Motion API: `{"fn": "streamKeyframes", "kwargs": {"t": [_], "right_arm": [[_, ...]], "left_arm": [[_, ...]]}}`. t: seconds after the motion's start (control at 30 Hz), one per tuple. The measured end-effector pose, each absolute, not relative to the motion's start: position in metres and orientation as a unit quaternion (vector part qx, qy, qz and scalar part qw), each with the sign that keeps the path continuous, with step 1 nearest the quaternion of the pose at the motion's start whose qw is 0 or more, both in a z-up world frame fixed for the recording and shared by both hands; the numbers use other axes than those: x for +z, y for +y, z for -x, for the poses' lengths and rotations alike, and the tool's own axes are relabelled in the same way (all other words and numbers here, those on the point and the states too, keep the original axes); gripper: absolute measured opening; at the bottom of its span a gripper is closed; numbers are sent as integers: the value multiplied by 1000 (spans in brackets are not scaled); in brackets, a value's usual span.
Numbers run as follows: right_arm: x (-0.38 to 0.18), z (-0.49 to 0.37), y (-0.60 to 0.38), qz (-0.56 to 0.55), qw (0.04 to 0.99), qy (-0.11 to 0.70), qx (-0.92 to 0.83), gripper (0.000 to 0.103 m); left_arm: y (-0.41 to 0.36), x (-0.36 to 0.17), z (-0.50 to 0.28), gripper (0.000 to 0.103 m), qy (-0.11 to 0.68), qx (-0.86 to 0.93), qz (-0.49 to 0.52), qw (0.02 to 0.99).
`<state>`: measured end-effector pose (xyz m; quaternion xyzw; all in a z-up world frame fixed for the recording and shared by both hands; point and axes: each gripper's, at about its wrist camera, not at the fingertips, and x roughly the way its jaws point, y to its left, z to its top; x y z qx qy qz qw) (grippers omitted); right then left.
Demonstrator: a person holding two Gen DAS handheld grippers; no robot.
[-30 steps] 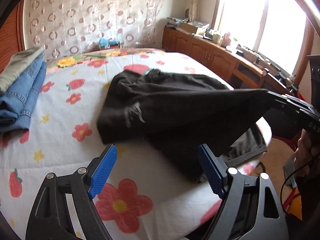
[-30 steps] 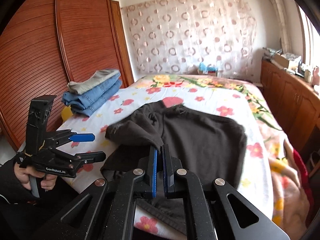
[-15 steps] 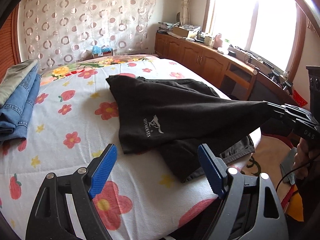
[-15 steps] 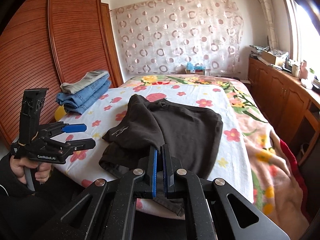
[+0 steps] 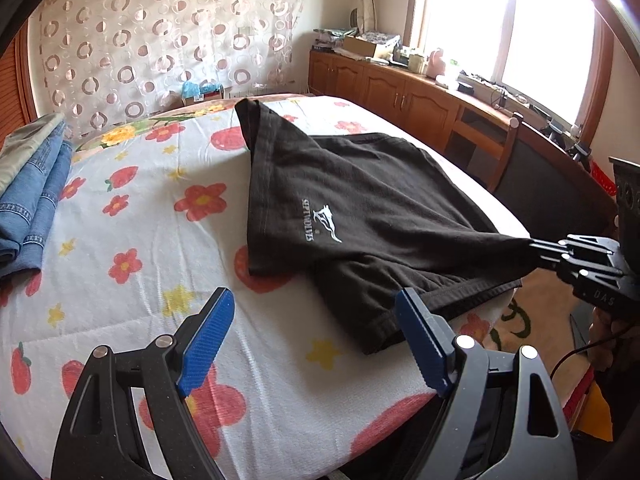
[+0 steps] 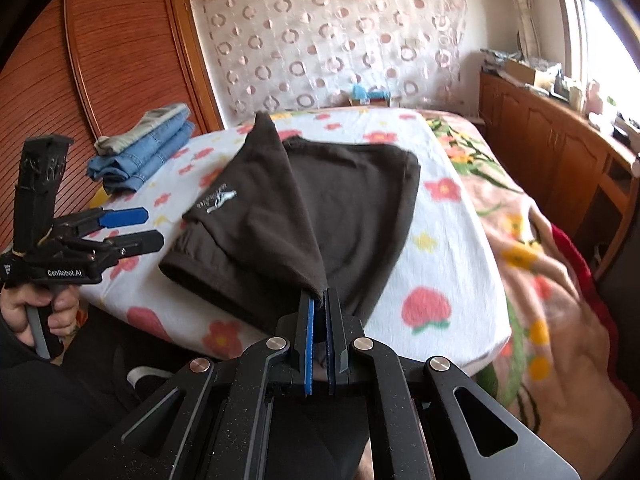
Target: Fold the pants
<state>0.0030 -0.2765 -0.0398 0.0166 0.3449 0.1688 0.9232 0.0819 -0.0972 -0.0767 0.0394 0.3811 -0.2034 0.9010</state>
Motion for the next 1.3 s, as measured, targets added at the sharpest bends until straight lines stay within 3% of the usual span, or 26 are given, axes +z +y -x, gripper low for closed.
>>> {"fn": "streamKeyframes", "kwargs": {"t": [0.6, 0.7, 1.0, 1.3], "right_arm": [[-43, -7, -287, -37, 919, 359, 158, 4], [-43, -5, -288, -33, 920, 359, 152, 12], [-27, 7, -289, -13, 929, 341, 143, 15], [-17, -1, -284, 2, 936, 317, 153, 32]], "left_arm": [[-104, -100, -86, 84, 412, -202, -52, 887], [-103, -101, -86, 84, 413, -203, -49, 886], [-100, -93, -82, 84, 397, -199, -46, 895], [-78, -68, -80, 84, 362, -175, -31, 915]]}}
